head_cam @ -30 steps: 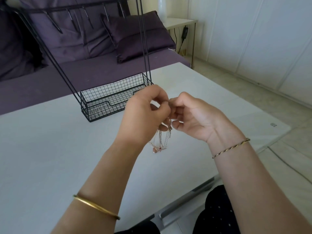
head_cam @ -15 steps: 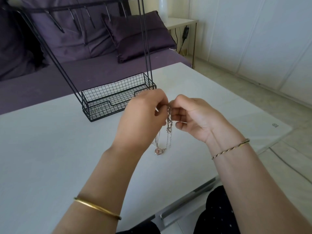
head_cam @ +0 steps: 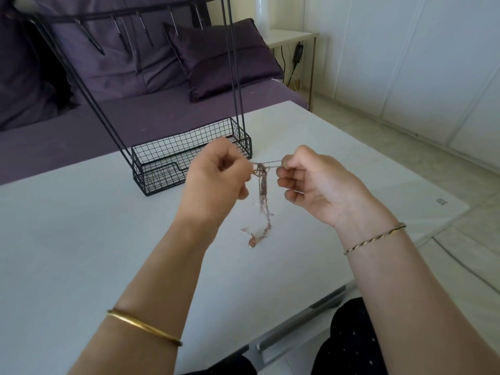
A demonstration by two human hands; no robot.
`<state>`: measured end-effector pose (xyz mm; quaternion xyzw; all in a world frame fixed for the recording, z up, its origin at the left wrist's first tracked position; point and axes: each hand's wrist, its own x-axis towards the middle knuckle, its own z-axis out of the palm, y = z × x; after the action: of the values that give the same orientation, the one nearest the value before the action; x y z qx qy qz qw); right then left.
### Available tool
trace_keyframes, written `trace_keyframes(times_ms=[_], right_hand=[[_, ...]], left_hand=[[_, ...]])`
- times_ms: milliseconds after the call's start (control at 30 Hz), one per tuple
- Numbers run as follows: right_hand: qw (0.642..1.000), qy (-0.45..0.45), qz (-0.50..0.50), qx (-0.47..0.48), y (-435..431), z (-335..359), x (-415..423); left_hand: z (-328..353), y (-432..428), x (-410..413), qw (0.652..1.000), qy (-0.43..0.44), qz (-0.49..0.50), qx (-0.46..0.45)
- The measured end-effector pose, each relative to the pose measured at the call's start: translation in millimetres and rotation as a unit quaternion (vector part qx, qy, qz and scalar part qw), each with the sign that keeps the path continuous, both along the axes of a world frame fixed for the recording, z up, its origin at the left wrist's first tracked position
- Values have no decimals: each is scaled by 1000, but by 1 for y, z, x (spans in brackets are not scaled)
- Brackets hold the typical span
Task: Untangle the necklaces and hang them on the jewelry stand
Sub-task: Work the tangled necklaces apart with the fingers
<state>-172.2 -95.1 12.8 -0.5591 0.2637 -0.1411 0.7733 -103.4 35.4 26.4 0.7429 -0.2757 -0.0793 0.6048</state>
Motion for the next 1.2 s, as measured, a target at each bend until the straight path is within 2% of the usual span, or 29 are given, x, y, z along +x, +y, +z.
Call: trace_keyframes(times_ms=[100,200,300,433,500,633,833,1033,1200], right_hand=[[1000,-14,2,14,5,0,2],[998,-46,-11,32,9,1,5],[994,-83,-15,67,13,2,8],[984,-114,47,132,14,2,7],[989,-96,67,92,14,2,6],[995,-37,68,-69,15,2,7],[965,-25,26,-260,16,-1,4],[968,-92,-90,-214,24,-6,12],[957,-140,-67,-244,27,-5,11]], left_hand=[[1,-2,2,985,150,-27,-74],[2,-4,1,963,243,-48,-110],[2,-6,2,948,290,-46,-121],[-1,-6,4,942,313,-39,-111],[-1,-7,4,943,312,-35,-113],[1,-7,3,955,276,-17,-111],[-2,-5,3,982,175,7,-71],[-8,-11,1,988,152,11,-34],[-11,-13,-6,993,91,-40,66]])
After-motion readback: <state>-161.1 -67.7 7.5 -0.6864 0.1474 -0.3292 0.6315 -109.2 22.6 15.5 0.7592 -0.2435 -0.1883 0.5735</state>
